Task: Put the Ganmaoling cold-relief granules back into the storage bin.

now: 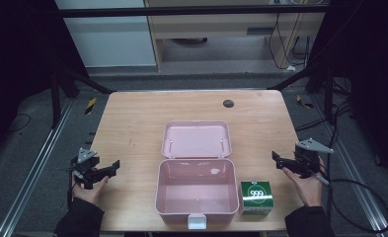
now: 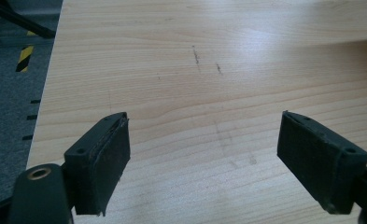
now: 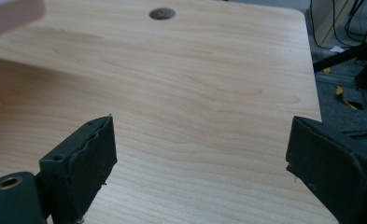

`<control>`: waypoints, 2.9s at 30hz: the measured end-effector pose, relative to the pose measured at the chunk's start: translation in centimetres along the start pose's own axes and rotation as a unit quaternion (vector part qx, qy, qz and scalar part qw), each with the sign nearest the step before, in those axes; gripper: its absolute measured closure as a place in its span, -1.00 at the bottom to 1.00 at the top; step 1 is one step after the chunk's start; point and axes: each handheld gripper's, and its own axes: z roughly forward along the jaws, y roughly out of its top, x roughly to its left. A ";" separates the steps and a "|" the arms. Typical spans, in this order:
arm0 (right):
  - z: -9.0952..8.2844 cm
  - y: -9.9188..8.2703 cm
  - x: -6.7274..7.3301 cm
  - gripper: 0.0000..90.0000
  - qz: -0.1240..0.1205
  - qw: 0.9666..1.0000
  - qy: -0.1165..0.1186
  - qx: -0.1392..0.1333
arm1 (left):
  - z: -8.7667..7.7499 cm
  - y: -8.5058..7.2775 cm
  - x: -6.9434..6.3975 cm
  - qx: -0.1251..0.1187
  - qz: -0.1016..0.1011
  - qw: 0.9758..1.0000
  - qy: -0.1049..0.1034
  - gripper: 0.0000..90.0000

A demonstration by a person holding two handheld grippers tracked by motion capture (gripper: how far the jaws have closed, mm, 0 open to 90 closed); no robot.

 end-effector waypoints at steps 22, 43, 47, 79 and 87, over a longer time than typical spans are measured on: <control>-4.2 5.4 2.3 -0.76 -0.103 0.992 0.077 0.006 | 0.0 -0.4 0.0 0.039 0.024 0.999 -0.003 -0.59; -5.6 7.8 5.2 -0.85 -0.254 0.945 0.175 0.104 | 0.2 -0.5 -0.2 0.057 0.037 0.998 -0.007 -0.58; -5.5 7.7 5.8 -0.84 -0.283 0.932 0.192 0.124 | 0.2 -0.5 -0.2 0.057 0.038 0.998 -0.008 -0.58; -4.6 4.4 9.4 -0.90 -0.386 0.850 0.266 0.240 | 0.2 -0.6 -0.3 0.057 0.041 0.997 -0.010 -0.58; -4.2 3.5 9.7 -0.92 -0.393 0.840 0.280 0.248 | 0.2 -0.6 -0.3 0.057 0.042 0.997 -0.010 -0.58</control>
